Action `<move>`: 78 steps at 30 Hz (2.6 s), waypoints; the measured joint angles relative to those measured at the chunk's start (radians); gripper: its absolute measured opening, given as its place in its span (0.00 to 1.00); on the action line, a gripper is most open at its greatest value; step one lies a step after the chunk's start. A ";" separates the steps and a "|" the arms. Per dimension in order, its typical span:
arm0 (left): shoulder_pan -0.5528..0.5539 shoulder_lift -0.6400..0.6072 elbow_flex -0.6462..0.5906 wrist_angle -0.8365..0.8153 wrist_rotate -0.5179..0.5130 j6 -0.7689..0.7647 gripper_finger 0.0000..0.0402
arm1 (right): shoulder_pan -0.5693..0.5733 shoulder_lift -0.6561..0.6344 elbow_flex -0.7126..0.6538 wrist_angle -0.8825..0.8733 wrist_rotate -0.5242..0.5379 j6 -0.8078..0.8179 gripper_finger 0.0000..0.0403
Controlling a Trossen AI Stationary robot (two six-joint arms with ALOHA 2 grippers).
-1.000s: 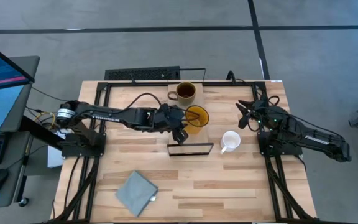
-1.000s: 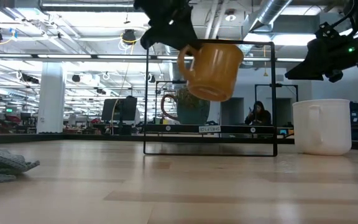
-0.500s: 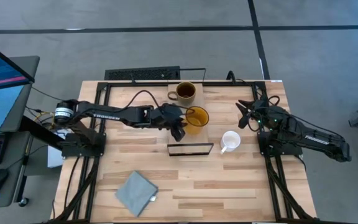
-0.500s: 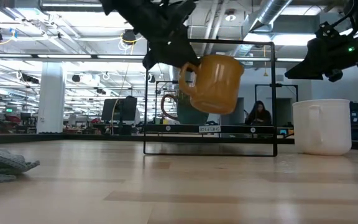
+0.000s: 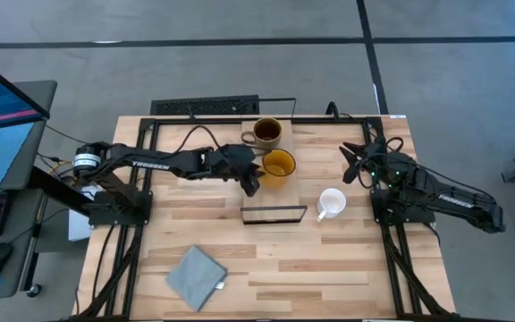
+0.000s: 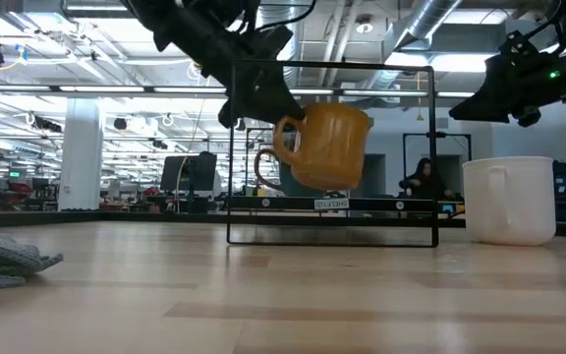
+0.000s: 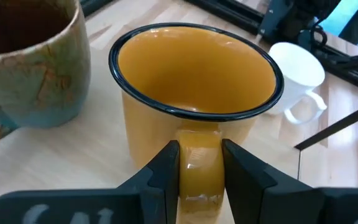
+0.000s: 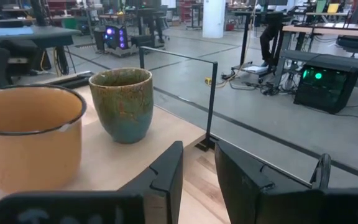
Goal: Stack small to large cups/mugs on shelf
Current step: Put the yellow mug on the shelf
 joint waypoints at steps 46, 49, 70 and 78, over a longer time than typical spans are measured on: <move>0.141 -0.001 -0.071 -0.077 0.274 0.245 0.21 | 0.000 0.000 0.000 0.122 0.000 0.051 0.29; 0.164 -0.001 -0.071 -0.094 0.305 0.278 0.21 | 0.000 0.000 0.000 0.125 0.000 0.055 0.29; 0.269 0.001 -0.071 -0.131 0.451 0.460 0.21 | 0.000 0.000 0.000 0.143 0.000 0.053 0.29; 0.277 0.009 -0.071 -0.117 0.488 0.505 0.21 | 0.000 0.000 0.000 0.145 0.001 0.053 0.29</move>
